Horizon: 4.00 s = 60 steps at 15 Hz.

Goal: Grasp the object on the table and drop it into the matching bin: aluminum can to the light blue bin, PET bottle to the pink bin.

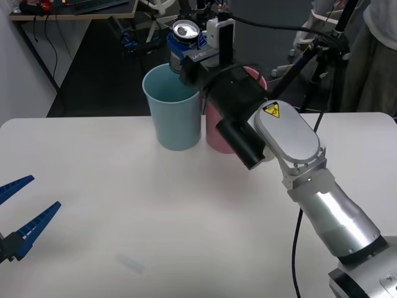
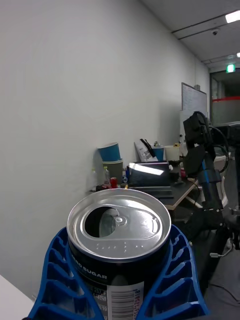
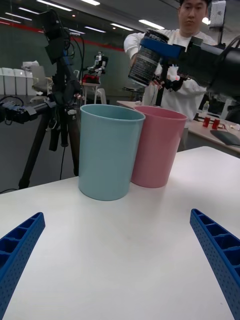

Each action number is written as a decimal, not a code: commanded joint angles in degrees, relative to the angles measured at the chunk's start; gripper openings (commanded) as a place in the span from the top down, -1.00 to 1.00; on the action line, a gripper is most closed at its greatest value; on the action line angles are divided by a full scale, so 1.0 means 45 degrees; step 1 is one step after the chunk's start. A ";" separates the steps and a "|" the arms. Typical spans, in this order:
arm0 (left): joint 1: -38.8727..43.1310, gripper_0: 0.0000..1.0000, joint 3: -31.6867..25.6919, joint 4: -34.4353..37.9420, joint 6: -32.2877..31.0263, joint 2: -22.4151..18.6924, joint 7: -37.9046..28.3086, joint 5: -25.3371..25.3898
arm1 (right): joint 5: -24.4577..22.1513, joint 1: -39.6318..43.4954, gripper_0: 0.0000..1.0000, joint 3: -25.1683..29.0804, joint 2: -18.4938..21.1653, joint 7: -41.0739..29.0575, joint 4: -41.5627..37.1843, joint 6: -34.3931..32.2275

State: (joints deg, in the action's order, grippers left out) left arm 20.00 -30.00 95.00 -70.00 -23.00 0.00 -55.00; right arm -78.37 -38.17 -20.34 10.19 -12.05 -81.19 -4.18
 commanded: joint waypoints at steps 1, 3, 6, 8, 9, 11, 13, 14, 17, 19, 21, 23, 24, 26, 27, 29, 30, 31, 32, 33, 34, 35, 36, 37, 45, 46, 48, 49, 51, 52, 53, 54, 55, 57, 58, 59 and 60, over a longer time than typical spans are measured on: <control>0.0000 -1.00 0.0000 0.0000 0.0000 0.0000 0.0000 0.0000 | -0.0164 -0.1107 1.00 -0.0362 -0.0331 0.0138 0.1520 0.0831; 0.0000 -1.00 0.0000 0.0000 0.0000 0.0000 0.0000 0.0000 | -0.0203 -0.1868 1.00 -0.0967 -0.0331 0.0040 0.2614 0.1730; 0.0000 -1.00 0.0000 0.0000 0.0000 0.0000 0.0000 0.0000 | -0.0222 -0.2474 1.00 -0.1026 -0.0566 0.0099 0.3785 0.1925; 0.0000 -1.00 0.0000 0.0000 0.0000 0.0000 0.0000 0.0000 | -0.0261 -0.2630 1.00 -0.1026 -0.0703 0.0118 0.4157 0.1925; 0.0000 -1.00 0.0000 0.0000 0.0000 0.0000 0.0000 0.0000 | -0.0261 -0.2630 1.00 -0.1026 -0.0703 0.0118 0.4176 0.1925; 0.0000 -1.00 0.0000 0.0000 0.0000 0.0000 0.0000 0.0000 | -0.0261 -0.2630 1.00 -0.1026 -0.0742 0.0040 0.4176 0.1925; 0.0000 -1.00 0.0000 0.0000 0.0000 0.0000 0.0000 0.0000 | -0.0222 -0.2630 0.77 -0.1046 -0.0761 0.0001 0.4176 0.1925; 0.0000 -1.00 0.0000 0.0000 0.0000 0.0000 0.0000 0.0000 | -0.0203 -0.2630 -0.68 -0.1046 -0.0761 -0.0038 0.4176 0.1925; 0.0000 -1.00 0.0000 0.0000 0.0000 0.0000 0.0000 0.0000 | -0.0222 -0.2650 -1.00 -0.1085 -0.0761 -0.0077 0.4137 0.1925; 0.0000 -1.00 0.0000 0.0000 0.0000 0.0000 0.0000 0.0000 | -0.0183 -0.2650 -1.00 -0.1085 -0.0761 -0.0097 0.4098 0.1905; 0.0000 -1.00 0.0000 0.0000 0.0000 0.0000 0.0000 0.0000 | -0.0183 -0.2650 -1.00 -0.1085 -0.0781 -0.0097 0.4098 0.1905; 0.0000 -1.00 0.0000 0.0000 0.0000 0.0000 0.0000 0.0000 | -0.0164 -0.2650 -1.00 -0.1085 -0.0781 -0.0097 0.4078 0.1905; 0.0000 -1.00 0.0000 0.0000 0.0000 0.0000 0.0000 0.0000 | -0.0164 -0.2650 -1.00 -0.1124 -0.0781 -0.0097 0.4039 0.1905; 0.0000 -1.00 0.0000 0.0000 0.0000 0.0000 0.0000 0.0000 | -0.0222 -0.2591 -1.00 -0.1124 -0.0761 -0.0097 0.3903 0.1847; 0.0000 -1.00 0.0000 0.0000 0.0000 0.0000 0.0000 0.0000 | -0.0222 -0.2376 -1.00 -0.1124 -0.0664 -0.0097 0.3571 0.1808; 0.0000 -1.00 0.0000 0.0000 0.0000 0.0000 0.0000 0.0000 | -0.0222 -0.1614 -1.00 -0.1124 -0.0331 -0.0116 0.2262 0.1651; 0.0000 -1.00 0.0000 0.0000 0.0000 0.0000 0.0000 0.0000 | -0.0203 -0.1204 -1.00 -0.1124 -0.0156 -0.0136 0.1676 0.1534; 0.0000 -1.00 0.0000 0.0000 0.0000 0.0000 0.0000 0.0000 | -0.0183 -0.0814 -1.00 -0.1124 0.0040 -0.0155 0.1090 0.1456; 0.0000 -1.00 0.0000 0.0000 0.0000 0.0000 0.0000 0.0000 | -0.0183 -0.0364 -1.00 -0.1124 0.0235 -0.0155 0.0426 0.1417; 0.0000 -1.00 0.0000 0.0000 0.0000 0.0000 0.0000 0.0000 | -0.0125 0.0300 -1.00 -0.1124 0.0567 -0.0194 -0.0433 0.1319; 0.0000 -1.00 0.0000 0.0000 0.0000 0.0000 0.0000 0.0000 | -0.0085 0.0866 -1.00 -0.1124 0.0821 -0.0233 -0.1136 0.1241; 0.0000 -1.00 0.0000 0.0000 0.0000 0.0000 0.0000 0.0000 | 0.0012 0.1550 -1.00 -0.1085 0.1251 -0.0311 -0.2015 0.1163; 0.0000 -1.00 0.0000 0.0000 0.0000 0.0000 0.0000 0.0000 | 0.0110 0.2077 -1.00 -0.1065 0.1622 -0.0390 -0.2738 0.1065; 0.0000 -1.00 0.0000 0.0000 0.0000 0.0000 0.0000 0.0000 | 0.0208 0.2507 -1.00 -0.0948 0.1954 -0.0507 -0.3246 0.0831; 0.0000 -1.00 0.0000 0.0000 0.0000 0.0000 0.0000 0.0000 | 0.0852 0.6823 -1.00 0.3681 0.3028 -0.0018 -0.4984 -0.5321; 0.0000 -1.00 0.0000 0.0000 0.0000 0.0000 0.0000 0.0000 | 0.0852 0.7468 -1.00 0.4482 0.3086 0.0177 -0.5023 -0.6220; 0.0000 -1.00 0.0000 0.0000 0.0000 0.0000 0.0000 0.0000 | 0.0852 0.8346 -1.00 0.5927 0.3086 0.0489 -0.5023 -0.7704; 0.0000 -1.00 0.0000 0.0000 0.0000 0.0000 0.0000 0.0000 | 0.0852 0.8659 -1.00 0.6494 0.3086 0.0607 -0.5023 -0.8251; 0.0000 -1.00 0.0000 0.0000 0.0000 0.0000 0.0000 0.0000 | 0.0852 0.9362 -1.00 0.7607 0.3086 0.0880 -0.5023 -0.9306; 0.0000 -1.00 0.0000 0.0000 0.0000 0.0000 0.0000 0.0000 | 0.0872 0.9675 -1.00 0.8134 0.3086 0.0958 -0.5023 -0.9774; 0.0000 -1.00 0.0000 0.0000 0.0000 0.0000 0.0000 0.0000 | 0.0989 1.0046 -1.00 0.8779 0.3086 0.1017 -0.5023 -1.0360; 0.0000 -1.00 0.0000 0.0000 0.0000 0.0000 0.0000 0.0000 | 0.1047 1.0319 -1.00 0.9111 0.3086 0.1036 -0.5023 -1.0653; 0.0000 -1.00 0.0000 0.0000 0.0000 0.0000 0.0000 0.0000 | 0.1204 1.0729 -1.00 0.9579 0.3086 0.1036 -0.5023 -1.1083; 0.0000 -1.00 0.0000 0.0000 0.0000 0.0000 0.0000 0.0000 | 0.1379 1.1315 -1.00 1.0302 0.3086 0.1056 -0.5023 -1.2060; 0.0000 -1.00 0.0000 0.0000 0.0000 0.0000 0.0000 0.0000 | 0.1458 1.1550 -1.00 1.0790 0.3086 0.1114 -0.5023 -1.2645; 0.0000 -1.00 0.0000 0.0000 0.0000 0.0000 0.0000 0.0000 | 0.1536 1.1725 -1.00 1.1083 0.3086 0.1153 -0.5004 -1.2997; 0.0000 -1.00 0.0000 0.0000 0.0000 0.0000 0.0000 0.0000 | 0.1672 1.1921 -1.00 1.1279 0.3086 0.1173 -0.5023 -1.3290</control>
State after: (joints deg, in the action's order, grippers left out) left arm 20.00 -30.00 95.00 -70.00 -23.00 0.00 -55.00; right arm -71.28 14.82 29.71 24.08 -6.85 -103.76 -62.98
